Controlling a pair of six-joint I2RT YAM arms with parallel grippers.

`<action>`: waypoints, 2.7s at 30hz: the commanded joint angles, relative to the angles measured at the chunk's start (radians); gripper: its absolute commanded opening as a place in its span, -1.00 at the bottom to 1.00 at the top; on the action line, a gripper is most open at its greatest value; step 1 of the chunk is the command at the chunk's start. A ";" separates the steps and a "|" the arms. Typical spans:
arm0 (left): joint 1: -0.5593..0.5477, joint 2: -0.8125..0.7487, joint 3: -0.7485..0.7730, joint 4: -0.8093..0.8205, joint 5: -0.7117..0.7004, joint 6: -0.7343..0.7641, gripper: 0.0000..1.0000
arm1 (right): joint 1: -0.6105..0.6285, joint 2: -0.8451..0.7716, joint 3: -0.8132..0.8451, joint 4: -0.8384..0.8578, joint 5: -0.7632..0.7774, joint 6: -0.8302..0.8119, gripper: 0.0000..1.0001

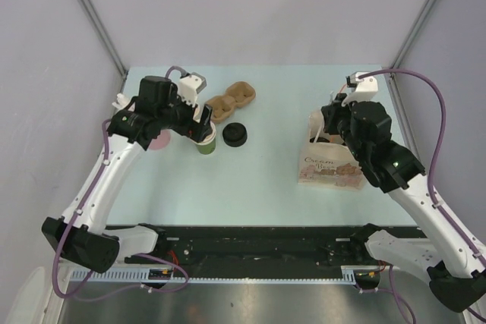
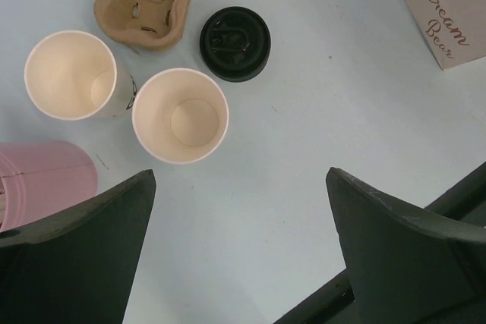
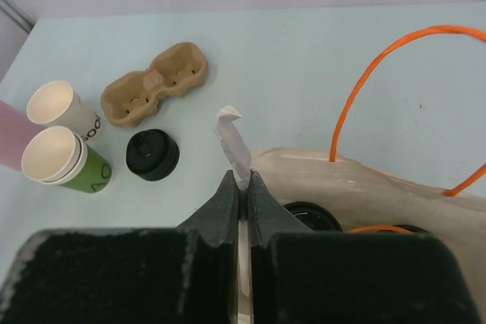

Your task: Pack the takeout coffee

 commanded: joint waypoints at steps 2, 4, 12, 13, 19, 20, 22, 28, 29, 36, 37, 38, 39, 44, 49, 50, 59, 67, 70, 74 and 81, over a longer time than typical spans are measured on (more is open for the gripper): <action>0.010 -0.031 -0.024 0.059 -0.007 0.051 1.00 | -0.008 0.005 -0.031 0.060 -0.071 0.039 -1.00; 0.016 -0.037 -0.026 0.061 -0.010 0.054 0.99 | -0.011 0.004 -0.031 0.046 -0.074 0.037 -0.22; 0.036 -0.082 -0.053 0.065 -0.044 0.064 1.00 | -0.028 -0.114 -0.022 0.054 -0.047 0.025 1.00; 0.039 -0.088 -0.059 0.067 -0.047 0.065 1.00 | -0.032 -0.122 -0.019 0.029 -0.029 0.021 1.00; 0.096 -0.149 -0.125 0.076 -0.053 0.059 1.00 | -0.060 -0.218 -0.008 -0.110 0.117 0.028 0.99; 0.108 -0.162 -0.153 0.085 -0.053 0.057 1.00 | -0.071 -0.232 -0.008 -0.138 0.161 0.039 0.99; 0.148 -0.198 -0.186 0.103 -0.070 0.064 1.00 | -0.080 -0.265 -0.009 -0.242 0.332 0.079 1.00; 0.217 -0.306 -0.387 0.260 -0.129 0.071 1.00 | -0.086 -0.452 -0.106 -0.367 0.687 0.140 0.99; 0.220 -0.323 -0.456 0.290 -0.149 0.068 1.00 | -0.085 -0.516 -0.126 -0.363 0.708 0.142 0.99; 0.223 -0.436 -0.736 0.530 -0.174 0.087 1.00 | -0.077 -0.797 -0.379 -0.301 0.780 0.238 0.99; 0.223 -0.447 -0.752 0.565 -0.177 0.087 1.00 | -0.077 -0.808 -0.408 -0.298 0.781 0.246 0.99; 0.223 -0.452 -0.795 0.585 -0.174 0.093 1.00 | -0.075 -0.809 -0.445 -0.291 0.783 0.242 0.99; 0.223 -0.453 -0.820 0.610 -0.159 0.091 1.00 | -0.075 -0.799 -0.448 -0.256 0.753 0.214 0.99; 0.223 -0.478 -0.963 0.764 -0.168 0.071 1.00 | -0.077 -0.721 -0.450 -0.238 0.722 0.194 1.00; 0.223 -0.473 -0.997 0.820 -0.140 0.048 1.00 | -0.077 -0.702 -0.471 -0.265 0.696 0.261 1.00; 0.223 -0.470 -0.997 0.821 -0.139 0.041 1.00 | -0.077 -0.704 -0.471 -0.268 0.697 0.266 0.99; 0.223 -0.458 -1.009 0.828 -0.142 0.033 1.00 | -0.081 -0.719 -0.473 -0.267 0.682 0.261 0.99; 0.223 -0.452 -1.010 0.828 -0.151 0.033 1.00 | -0.089 -0.722 -0.477 -0.259 0.671 0.254 0.99; 0.223 -0.452 -1.012 0.826 -0.153 0.033 1.00 | -0.092 -0.720 -0.479 -0.258 0.668 0.252 0.99; 0.223 -0.452 -1.012 0.828 -0.153 0.034 1.00 | -0.095 -0.720 -0.479 -0.253 0.663 0.246 1.00; 0.223 -0.450 -1.016 0.826 -0.143 0.039 1.00 | -0.100 -0.720 -0.480 -0.250 0.657 0.245 0.99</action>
